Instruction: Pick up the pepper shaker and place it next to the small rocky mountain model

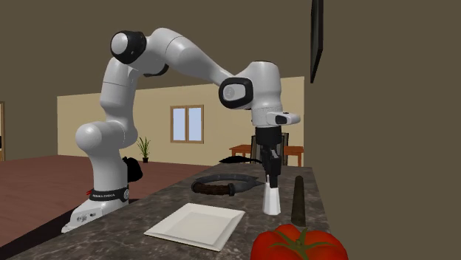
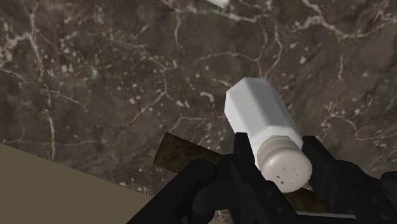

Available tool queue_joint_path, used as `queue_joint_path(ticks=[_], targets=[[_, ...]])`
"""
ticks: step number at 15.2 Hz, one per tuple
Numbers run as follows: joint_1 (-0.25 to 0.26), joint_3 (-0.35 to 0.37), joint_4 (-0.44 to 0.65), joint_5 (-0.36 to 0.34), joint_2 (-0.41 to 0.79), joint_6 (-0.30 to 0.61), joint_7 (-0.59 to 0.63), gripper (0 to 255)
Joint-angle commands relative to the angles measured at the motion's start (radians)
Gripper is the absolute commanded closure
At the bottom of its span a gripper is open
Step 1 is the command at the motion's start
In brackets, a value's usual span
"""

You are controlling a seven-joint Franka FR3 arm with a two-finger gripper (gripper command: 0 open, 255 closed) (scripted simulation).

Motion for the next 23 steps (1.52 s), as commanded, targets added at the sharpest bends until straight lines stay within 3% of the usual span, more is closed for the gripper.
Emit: queue_joint_path(ticks=[1, 23], targets=[[0.001, -0.001, 0.009, -0.005, -0.009, -0.018, 0.005, 255], [0.005, -0.01, 0.192, -0.055, -0.104, -0.289, 0.057, 255]])
